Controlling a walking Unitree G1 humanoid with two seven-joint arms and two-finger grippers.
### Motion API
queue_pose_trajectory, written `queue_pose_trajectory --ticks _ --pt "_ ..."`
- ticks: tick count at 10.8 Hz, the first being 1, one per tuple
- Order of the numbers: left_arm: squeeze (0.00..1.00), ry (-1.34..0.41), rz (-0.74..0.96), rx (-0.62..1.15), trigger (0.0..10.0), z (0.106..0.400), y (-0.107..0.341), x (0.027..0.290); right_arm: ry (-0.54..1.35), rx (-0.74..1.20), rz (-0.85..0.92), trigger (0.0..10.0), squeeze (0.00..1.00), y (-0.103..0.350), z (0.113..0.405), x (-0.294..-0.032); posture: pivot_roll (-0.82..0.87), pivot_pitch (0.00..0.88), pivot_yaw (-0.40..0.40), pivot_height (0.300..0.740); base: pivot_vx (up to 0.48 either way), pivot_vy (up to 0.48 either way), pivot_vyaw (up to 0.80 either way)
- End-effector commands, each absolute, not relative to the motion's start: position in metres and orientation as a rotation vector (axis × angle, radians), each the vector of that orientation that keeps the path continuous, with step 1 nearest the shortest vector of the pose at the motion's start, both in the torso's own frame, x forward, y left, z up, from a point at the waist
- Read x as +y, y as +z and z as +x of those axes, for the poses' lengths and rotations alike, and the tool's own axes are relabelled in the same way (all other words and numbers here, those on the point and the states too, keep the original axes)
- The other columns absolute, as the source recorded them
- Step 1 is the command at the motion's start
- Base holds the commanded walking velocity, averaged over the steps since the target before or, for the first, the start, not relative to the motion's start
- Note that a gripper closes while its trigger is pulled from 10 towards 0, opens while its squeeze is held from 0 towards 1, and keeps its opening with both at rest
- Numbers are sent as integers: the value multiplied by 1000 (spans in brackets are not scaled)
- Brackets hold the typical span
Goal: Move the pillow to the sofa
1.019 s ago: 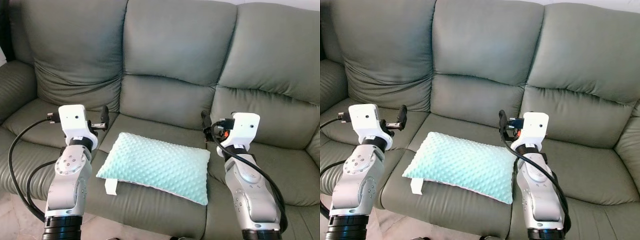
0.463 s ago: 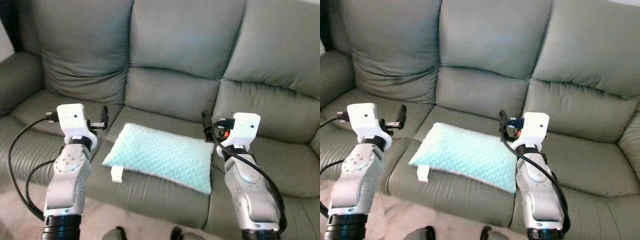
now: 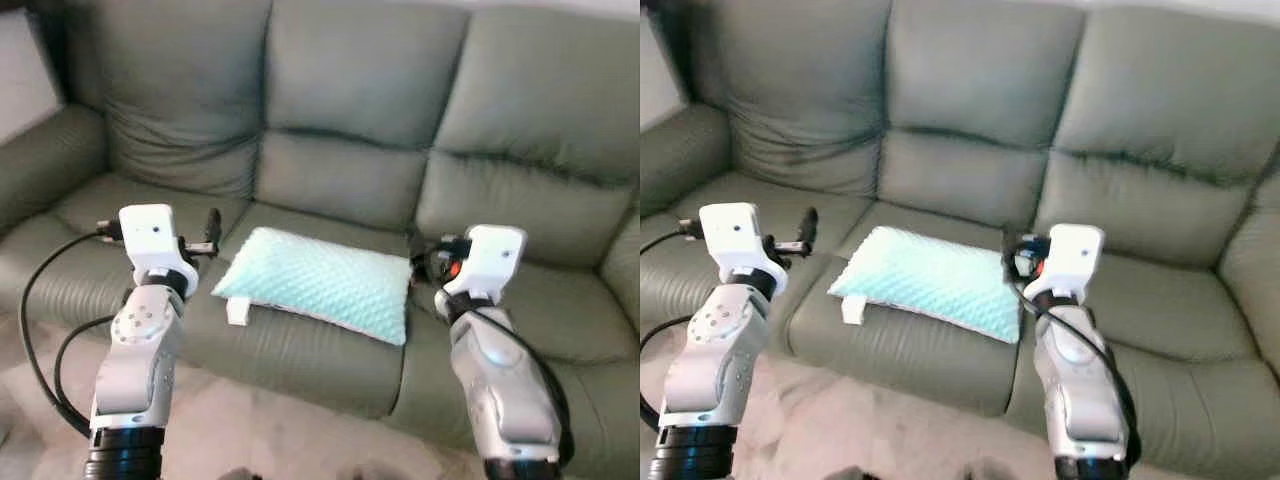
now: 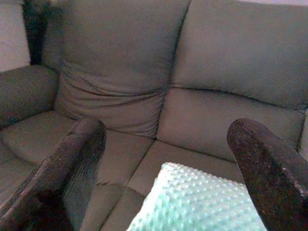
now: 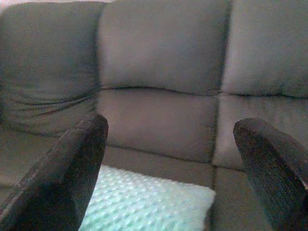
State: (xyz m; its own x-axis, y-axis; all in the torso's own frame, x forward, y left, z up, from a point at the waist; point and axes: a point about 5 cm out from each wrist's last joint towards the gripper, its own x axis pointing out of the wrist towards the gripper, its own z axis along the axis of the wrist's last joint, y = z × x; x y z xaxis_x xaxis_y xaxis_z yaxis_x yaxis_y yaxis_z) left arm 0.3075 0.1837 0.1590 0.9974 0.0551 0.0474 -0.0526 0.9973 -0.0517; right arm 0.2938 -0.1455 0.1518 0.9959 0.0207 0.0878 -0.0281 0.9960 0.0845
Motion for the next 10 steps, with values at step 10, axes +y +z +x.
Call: queue_pose_trajectory --ticks 10 --pt "0 95 -59 -16 10000 312 153 191 38 -102 22 10000 0 156 300 -145 -94 67 -21 740 -28 0 80"
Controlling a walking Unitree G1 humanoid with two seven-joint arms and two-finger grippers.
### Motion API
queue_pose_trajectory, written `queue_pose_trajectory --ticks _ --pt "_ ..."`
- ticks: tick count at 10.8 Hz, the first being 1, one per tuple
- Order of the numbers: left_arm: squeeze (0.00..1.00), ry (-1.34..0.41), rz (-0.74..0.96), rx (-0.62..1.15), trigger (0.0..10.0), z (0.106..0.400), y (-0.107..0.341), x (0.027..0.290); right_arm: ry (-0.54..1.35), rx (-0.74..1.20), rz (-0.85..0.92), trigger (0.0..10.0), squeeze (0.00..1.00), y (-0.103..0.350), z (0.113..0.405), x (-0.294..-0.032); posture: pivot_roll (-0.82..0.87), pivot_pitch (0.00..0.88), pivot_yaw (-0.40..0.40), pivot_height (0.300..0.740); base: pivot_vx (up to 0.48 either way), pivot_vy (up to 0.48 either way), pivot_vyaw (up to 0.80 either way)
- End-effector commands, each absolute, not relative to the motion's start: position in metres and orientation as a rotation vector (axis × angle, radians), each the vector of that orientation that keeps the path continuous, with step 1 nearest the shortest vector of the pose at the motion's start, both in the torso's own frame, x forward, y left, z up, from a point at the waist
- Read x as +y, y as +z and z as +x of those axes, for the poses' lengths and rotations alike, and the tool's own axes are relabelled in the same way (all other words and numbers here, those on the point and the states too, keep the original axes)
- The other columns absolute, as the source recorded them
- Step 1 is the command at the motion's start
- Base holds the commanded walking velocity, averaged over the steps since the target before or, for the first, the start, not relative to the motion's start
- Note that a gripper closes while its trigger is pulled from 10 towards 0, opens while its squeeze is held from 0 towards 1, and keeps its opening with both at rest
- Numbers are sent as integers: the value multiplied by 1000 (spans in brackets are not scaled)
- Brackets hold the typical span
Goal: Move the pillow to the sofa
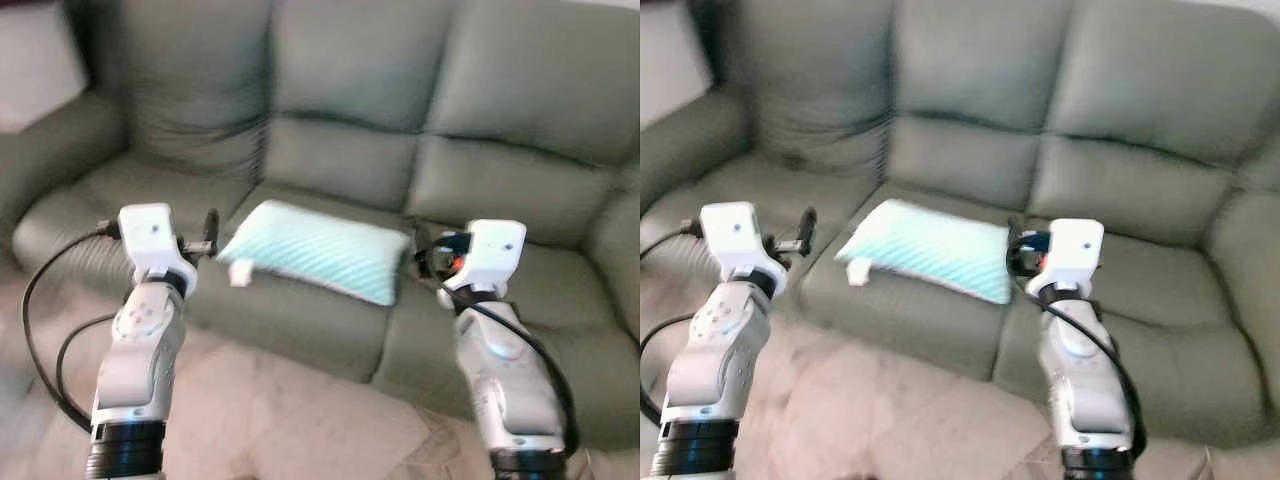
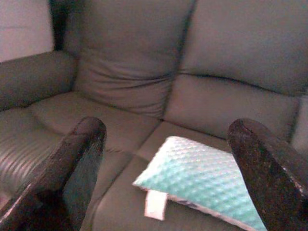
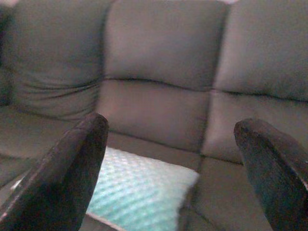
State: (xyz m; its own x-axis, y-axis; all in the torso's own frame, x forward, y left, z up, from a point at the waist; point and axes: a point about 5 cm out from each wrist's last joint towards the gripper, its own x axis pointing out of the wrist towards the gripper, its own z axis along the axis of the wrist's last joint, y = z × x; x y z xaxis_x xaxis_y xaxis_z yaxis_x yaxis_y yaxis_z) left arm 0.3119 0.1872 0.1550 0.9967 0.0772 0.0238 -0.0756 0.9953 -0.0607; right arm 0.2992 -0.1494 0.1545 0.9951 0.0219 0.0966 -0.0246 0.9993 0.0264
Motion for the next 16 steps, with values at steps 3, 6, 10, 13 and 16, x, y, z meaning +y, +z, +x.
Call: queue_pose_trajectory --ticks 3,6,10,13,16 --pt "0 103 -34 -21 10000 312 154 194 50 -103 31 10000 0 156 301 -143 -92 71 -22 740 0 0 800" --pt "0 163 -61 -3 10000 311 149 203 64 -106 36 10000 0 156 301 -140 -92 71 -25 740 0 0 800" --pt "0 218 21 12 10000 304 142 217 87 -109 40 10000 0 157 302 -136 -86 75 -29 740 0 0 800" --pt "0 206 51 34 10000 301 131 216 105 -108 47 10000 0 157 304 -132 -77 78 -32 740 0 0 800" --pt "0 115 66 71 10000 282 107 211 111 -65 48 10000 0 143 300 -134 -71 83 -34 740 0 0 800"
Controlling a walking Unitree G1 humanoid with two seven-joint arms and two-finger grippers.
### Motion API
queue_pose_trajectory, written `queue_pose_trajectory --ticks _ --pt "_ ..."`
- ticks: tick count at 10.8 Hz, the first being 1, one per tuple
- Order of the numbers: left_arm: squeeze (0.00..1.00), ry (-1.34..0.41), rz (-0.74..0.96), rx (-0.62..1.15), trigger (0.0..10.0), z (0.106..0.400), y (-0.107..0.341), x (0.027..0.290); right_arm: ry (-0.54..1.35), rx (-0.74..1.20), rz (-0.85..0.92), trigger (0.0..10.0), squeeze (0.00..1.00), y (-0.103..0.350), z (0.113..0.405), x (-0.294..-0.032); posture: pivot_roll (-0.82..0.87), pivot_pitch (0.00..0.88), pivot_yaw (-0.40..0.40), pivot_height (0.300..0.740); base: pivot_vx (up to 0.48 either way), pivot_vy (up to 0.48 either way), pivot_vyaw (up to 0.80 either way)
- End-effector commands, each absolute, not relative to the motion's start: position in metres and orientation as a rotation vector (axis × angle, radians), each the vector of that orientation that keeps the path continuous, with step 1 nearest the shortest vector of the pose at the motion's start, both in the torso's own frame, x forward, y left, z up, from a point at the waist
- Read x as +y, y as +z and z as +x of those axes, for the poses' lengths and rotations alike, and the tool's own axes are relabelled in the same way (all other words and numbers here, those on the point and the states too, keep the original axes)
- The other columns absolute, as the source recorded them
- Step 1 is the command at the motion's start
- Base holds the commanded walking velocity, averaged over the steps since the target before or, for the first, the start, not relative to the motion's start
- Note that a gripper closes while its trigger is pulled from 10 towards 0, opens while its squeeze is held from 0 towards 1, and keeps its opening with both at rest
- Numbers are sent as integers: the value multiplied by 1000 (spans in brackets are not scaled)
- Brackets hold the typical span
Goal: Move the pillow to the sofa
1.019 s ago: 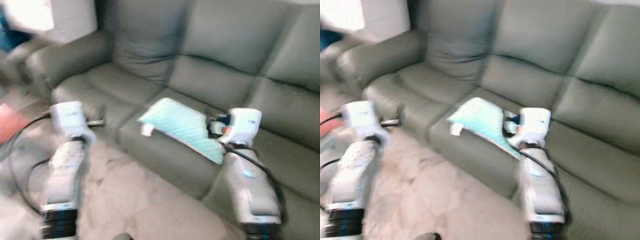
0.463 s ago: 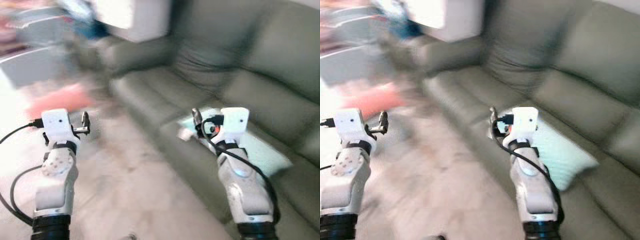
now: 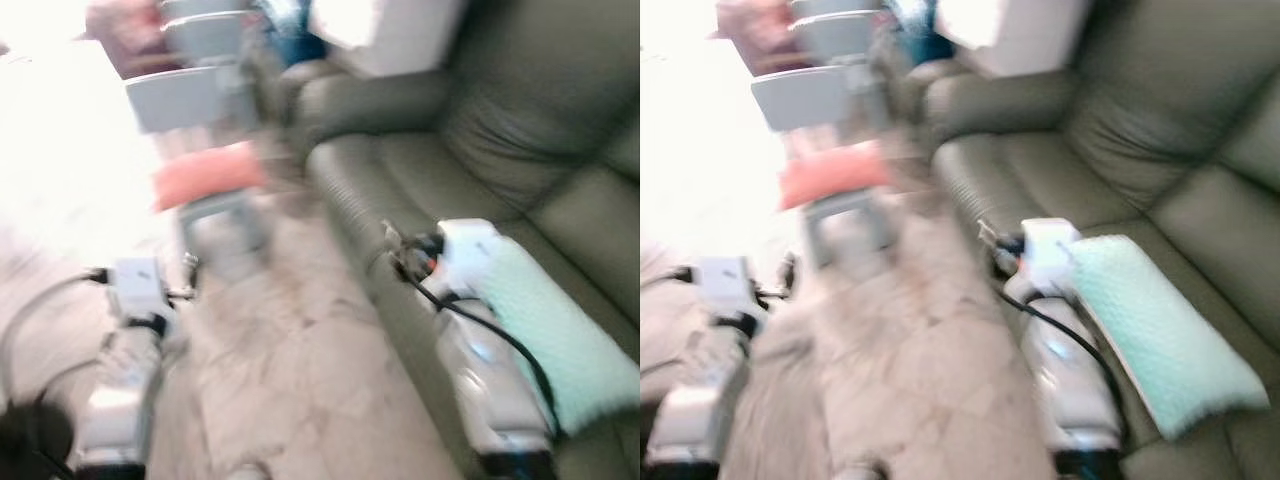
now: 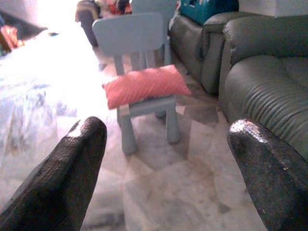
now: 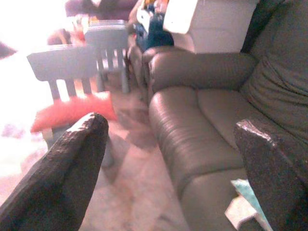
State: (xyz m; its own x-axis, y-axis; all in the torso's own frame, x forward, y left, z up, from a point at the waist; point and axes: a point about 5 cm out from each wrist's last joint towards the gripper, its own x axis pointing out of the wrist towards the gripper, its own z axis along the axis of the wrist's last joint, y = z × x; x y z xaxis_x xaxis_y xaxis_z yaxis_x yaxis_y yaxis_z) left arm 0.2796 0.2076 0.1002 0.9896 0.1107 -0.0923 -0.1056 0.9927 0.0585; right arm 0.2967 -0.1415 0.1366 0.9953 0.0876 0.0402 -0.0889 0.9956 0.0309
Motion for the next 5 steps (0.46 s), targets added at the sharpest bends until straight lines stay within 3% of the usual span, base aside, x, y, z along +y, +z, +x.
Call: queue_pose_trajectory --ticks 1,3,5 --pt "0 111 66 87 10000 277 101 212 113 -55 45 10000 0 139 298 -135 -70 82 -35 740 0 0 800" --pt "0 94 50 85 10000 276 100 210 116 -54 46 10000 0 139 299 -134 -69 82 -35 740 0 0 800" --pt "0 93 53 73 10000 280 103 210 118 -65 74 10000 0 140 299 -134 -70 81 -36 740 0 0 0"
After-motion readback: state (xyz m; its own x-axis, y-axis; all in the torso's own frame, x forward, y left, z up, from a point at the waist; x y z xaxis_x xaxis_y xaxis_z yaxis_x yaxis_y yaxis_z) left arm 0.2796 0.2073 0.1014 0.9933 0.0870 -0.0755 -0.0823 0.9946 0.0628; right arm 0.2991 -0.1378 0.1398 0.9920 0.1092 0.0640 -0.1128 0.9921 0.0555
